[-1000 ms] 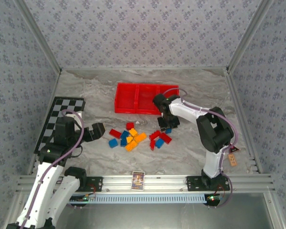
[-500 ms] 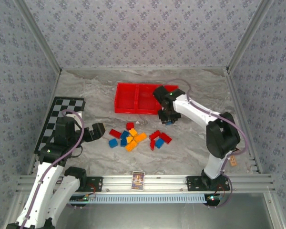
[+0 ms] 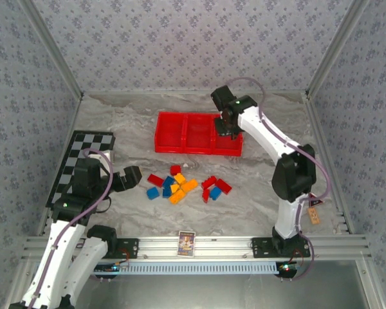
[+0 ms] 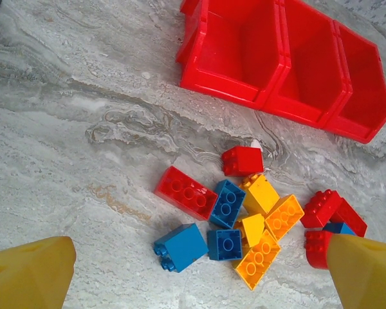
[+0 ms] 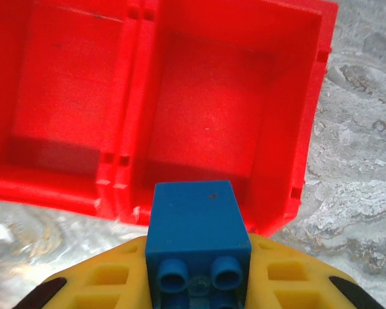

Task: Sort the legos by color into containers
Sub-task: Place the lego in the container.

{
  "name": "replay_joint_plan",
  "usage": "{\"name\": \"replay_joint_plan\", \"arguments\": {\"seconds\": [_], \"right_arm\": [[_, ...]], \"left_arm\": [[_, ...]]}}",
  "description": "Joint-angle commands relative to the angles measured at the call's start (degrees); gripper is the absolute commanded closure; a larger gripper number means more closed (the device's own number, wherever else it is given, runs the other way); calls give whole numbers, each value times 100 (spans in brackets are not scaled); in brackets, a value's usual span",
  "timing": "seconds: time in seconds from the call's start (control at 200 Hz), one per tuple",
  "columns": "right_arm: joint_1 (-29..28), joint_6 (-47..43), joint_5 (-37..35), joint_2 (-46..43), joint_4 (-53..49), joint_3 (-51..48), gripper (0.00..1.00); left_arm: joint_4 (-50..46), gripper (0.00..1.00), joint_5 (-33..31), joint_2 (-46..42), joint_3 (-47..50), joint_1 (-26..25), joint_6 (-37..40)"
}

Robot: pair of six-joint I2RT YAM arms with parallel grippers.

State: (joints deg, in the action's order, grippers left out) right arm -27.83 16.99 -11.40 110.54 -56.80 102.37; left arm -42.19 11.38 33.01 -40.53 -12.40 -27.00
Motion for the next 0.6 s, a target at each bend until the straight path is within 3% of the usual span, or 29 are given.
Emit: {"name": "replay_joint_plan", "arguments": {"seconds": [0.0, 0.265, 0.595], "right_arm": [[80, -142, 8, 369, 34, 177, 75], [270, -120, 208, 775, 353, 159, 73], [191, -2, -26, 573, 468, -128, 53]], "left_arm": [[88, 0, 102, -67, 12, -25, 90], [68, 0, 53, -137, -7, -27, 99], [57, 0, -16, -208, -15, -29, 112]]}}
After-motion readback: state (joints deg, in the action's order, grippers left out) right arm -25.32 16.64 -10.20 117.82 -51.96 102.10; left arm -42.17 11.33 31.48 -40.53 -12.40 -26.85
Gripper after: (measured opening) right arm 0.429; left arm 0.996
